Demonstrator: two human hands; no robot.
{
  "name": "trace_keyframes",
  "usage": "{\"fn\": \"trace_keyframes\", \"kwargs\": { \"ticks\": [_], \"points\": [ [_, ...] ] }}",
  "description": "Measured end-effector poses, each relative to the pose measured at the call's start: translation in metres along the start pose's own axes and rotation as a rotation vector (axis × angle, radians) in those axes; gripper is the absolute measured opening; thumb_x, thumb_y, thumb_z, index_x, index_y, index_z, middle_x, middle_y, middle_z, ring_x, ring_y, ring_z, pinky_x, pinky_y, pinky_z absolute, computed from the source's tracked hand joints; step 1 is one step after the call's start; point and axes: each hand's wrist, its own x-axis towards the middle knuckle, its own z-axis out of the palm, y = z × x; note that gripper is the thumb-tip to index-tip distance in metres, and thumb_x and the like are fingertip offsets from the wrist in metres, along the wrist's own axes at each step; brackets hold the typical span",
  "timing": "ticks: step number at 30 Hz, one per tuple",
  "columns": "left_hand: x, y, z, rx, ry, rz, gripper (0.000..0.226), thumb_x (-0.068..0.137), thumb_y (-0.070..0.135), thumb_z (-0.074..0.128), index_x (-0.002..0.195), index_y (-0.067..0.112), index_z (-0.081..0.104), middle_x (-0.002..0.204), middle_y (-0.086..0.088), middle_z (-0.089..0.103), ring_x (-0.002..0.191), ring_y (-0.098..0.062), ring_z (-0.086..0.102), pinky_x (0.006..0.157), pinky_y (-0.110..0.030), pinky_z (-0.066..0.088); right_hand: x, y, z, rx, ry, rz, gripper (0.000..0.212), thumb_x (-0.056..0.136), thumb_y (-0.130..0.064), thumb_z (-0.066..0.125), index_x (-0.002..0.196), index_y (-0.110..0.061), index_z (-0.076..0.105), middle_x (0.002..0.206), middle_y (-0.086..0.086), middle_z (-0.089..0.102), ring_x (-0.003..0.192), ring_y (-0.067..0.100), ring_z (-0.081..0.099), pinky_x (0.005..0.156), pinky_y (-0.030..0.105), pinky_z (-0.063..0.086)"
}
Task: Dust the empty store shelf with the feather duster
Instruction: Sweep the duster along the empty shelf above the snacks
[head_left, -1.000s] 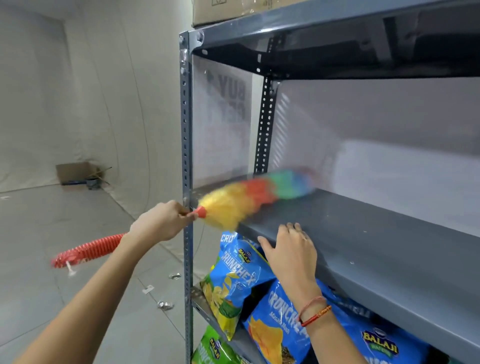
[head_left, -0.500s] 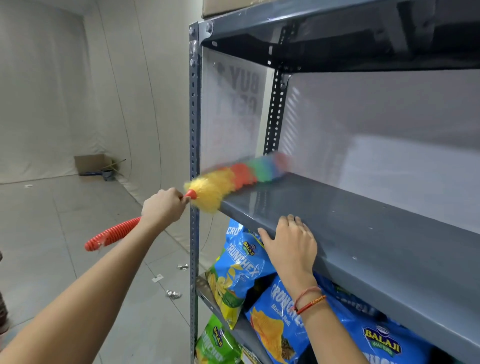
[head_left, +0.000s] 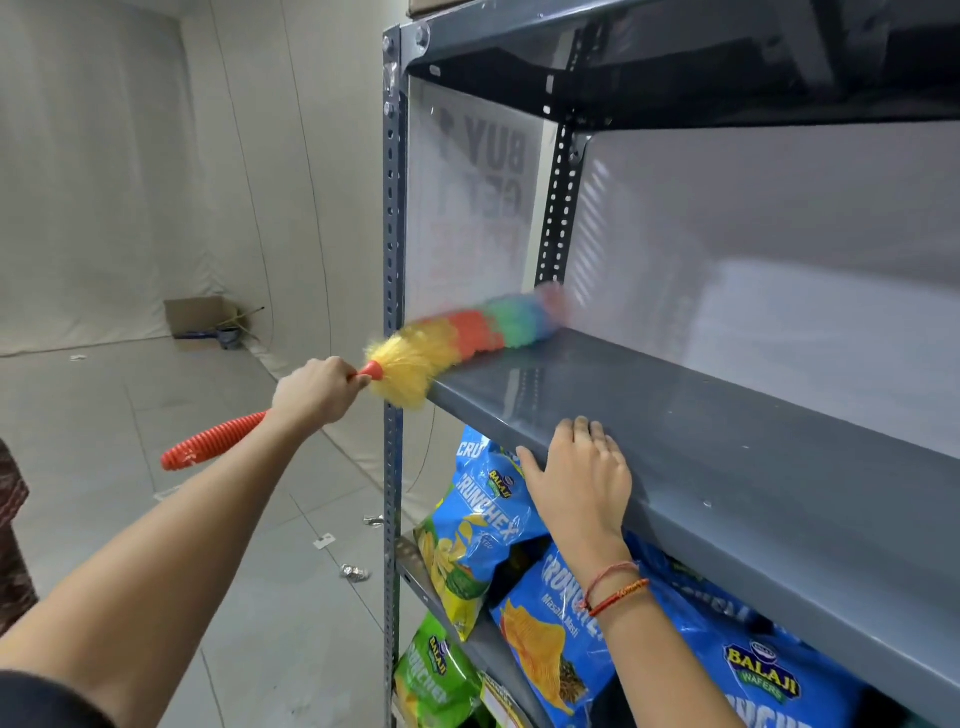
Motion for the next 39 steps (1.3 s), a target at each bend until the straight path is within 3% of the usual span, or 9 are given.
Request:
{"fn": "trace_keyframes", "kwargs": {
  "ticks": [10, 13, 16, 19, 22, 28, 32, 36, 39],
  "points": [
    [-0.018, 0.021, 0.012, -0.049, 0.034, -0.102, 0.046, 0.097, 0.045, 0.038, 0.107, 0.010, 0.067, 0.082, -0.011, 0.061, 0.074, -0.031, 0.060, 0.069, -0.035, 0.050, 0.001, -0.004, -0.004, -0.054, -0.060, -0.023, 0.068, 0.080, -0.048, 0.066, 0.116, 0.009, 0.058, 0.119, 0.028, 0.062, 0.114, 0.040, 0.057, 0.097, 0.045, 0.045],
    [-0.018, 0.040, 0.010, -0.106, -0.062, -0.095, 0.045, 0.095, 0.047, 0.042, 0.103, 0.009, 0.065, 0.090, -0.013, 0.065, 0.075, -0.031, 0.059, 0.068, -0.035, 0.048, 0.002, -0.003, -0.007, -0.018, -0.066, -0.017, 0.068, 0.083, -0.047, 0.063, 0.119, 0.010, 0.055, 0.124, 0.028, 0.059, 0.118, 0.039, 0.053, 0.100, 0.045, 0.042],
    [-0.021, 0.051, 0.009, -0.228, -0.195, -0.012, 0.044, 0.095, 0.044, 0.045, 0.097, 0.006, 0.066, 0.069, -0.007, 0.057, 0.058, -0.022, 0.051, 0.055, -0.030, 0.041, 0.005, -0.004, -0.010, -0.021, -0.122, -0.020, 0.068, 0.088, -0.049, 0.054, 0.127, 0.006, 0.048, 0.132, 0.024, 0.053, 0.126, 0.035, 0.045, 0.105, 0.042, 0.035],
    [-0.021, 0.038, -0.004, -0.034, -0.091, -0.034, 0.041, 0.096, 0.045, 0.042, 0.099, 0.012, 0.064, 0.073, -0.007, 0.058, 0.063, -0.025, 0.055, 0.060, -0.029, 0.046, 0.015, -0.005, -0.013, 0.030, -0.170, -0.026, 0.063, 0.087, -0.048, 0.054, 0.124, 0.004, 0.051, 0.131, 0.022, 0.053, 0.127, 0.034, 0.043, 0.105, 0.040, 0.034],
    [-0.025, 0.029, -0.002, 0.159, 0.084, 0.023, 0.043, 0.099, 0.039, 0.038, 0.101, 0.004, 0.064, 0.076, -0.010, 0.059, 0.066, -0.029, 0.061, 0.062, -0.035, 0.053, 0.025, -0.006, -0.014, 0.071, -0.226, -0.053, 0.059, 0.087, -0.048, 0.055, 0.119, 0.002, 0.055, 0.131, 0.024, 0.052, 0.135, 0.035, 0.032, 0.107, 0.041, 0.031],
    [-0.018, 0.000, 0.004, 0.007, -0.039, 0.153, 0.045, 0.096, 0.046, 0.040, 0.110, 0.013, 0.067, 0.086, -0.011, 0.068, 0.072, -0.028, 0.064, 0.062, -0.033, 0.050, 0.025, -0.005, -0.012, 0.080, -0.194, -0.070, 0.064, 0.085, -0.055, 0.054, 0.119, -0.002, 0.048, 0.126, 0.019, 0.056, 0.127, 0.033, 0.042, 0.102, 0.039, 0.036],
    [-0.023, -0.037, -0.006, 0.051, -0.106, 0.249, 0.043, 0.095, 0.048, 0.041, 0.119, 0.021, 0.064, 0.089, -0.006, 0.069, 0.076, -0.024, 0.062, 0.062, -0.032, 0.046, 0.024, -0.005, -0.011, 0.092, -0.183, -0.075, 0.064, 0.085, -0.055, 0.054, 0.120, -0.001, 0.047, 0.125, 0.018, 0.056, 0.120, 0.030, 0.047, 0.101, 0.037, 0.037],
    [-0.025, -0.040, -0.008, 0.122, 0.032, 0.131, 0.044, 0.096, 0.047, 0.038, 0.118, 0.019, 0.064, 0.092, -0.010, 0.069, 0.079, -0.030, 0.064, 0.062, -0.032, 0.045, 0.026, -0.006, -0.010, 0.054, -0.208, -0.077, 0.069, 0.087, -0.055, 0.051, 0.128, 0.000, 0.043, 0.137, 0.022, 0.047, 0.131, 0.033, 0.039, 0.108, 0.038, 0.031],
    [-0.029, -0.013, 0.005, 0.221, 0.132, 0.031, 0.044, 0.100, 0.040, 0.034, 0.107, 0.010, 0.065, 0.074, -0.009, 0.064, 0.057, -0.023, 0.059, 0.051, -0.029, 0.045, 0.025, -0.006, -0.008, 0.031, -0.210, -0.087, 0.069, 0.088, -0.056, 0.049, 0.128, 0.000, 0.045, 0.138, 0.021, 0.047, 0.131, 0.032, 0.039, 0.108, 0.038, 0.031]
  ]
}}
